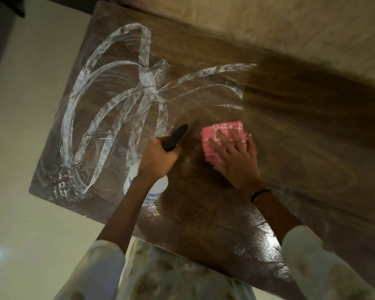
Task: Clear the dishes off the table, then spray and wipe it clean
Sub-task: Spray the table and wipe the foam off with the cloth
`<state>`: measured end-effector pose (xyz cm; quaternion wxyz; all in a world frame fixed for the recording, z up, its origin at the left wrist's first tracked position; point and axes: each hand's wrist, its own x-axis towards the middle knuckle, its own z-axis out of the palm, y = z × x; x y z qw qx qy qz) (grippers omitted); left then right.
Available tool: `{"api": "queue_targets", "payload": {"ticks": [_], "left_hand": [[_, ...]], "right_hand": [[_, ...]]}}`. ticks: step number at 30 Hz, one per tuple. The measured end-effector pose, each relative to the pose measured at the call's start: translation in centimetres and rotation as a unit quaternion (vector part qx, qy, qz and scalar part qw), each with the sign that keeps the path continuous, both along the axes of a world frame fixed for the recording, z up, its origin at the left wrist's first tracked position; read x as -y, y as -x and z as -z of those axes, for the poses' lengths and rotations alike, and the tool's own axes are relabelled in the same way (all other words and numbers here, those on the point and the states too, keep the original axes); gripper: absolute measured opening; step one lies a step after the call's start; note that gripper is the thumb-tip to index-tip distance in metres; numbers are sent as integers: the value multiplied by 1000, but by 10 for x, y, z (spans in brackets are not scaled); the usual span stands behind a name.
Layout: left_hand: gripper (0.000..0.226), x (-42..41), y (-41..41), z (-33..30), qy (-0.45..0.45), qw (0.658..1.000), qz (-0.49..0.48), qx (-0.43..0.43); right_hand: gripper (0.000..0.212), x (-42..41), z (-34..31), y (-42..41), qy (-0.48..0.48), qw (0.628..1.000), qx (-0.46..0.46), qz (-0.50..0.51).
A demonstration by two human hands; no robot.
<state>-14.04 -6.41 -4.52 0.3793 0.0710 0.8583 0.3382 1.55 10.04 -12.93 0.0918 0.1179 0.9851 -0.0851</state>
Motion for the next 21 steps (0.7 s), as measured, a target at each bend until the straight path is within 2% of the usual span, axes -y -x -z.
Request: {"api": "queue_targets", "payload": {"ticks": [6, 11, 14, 16, 18, 21], "left_hand": [[21, -6, 14, -1, -26, 999, -18, -17], [20, -6, 21, 8, -28, 999, -13, -31], [24, -10, 23, 10, -36, 999, 18, -33], [23, -18, 23, 11, -26, 998, 31, -38], [23, -29, 22, 13, -4, 998, 38, -45], [27, -50, 22, 14, -4, 999, 49, -17]], "right_hand": [[62, 9, -2, 84, 33, 996, 5, 81], [49, 57, 0, 88, 59, 998, -31, -16], [54, 49, 5, 50, 34, 994, -20, -104], [60, 25, 7, 22, 0, 992, -3, -123], [65, -3, 5, 3, -25, 996, 9, -81], [67, -39, 1, -5, -34, 998, 30, 38]]}}
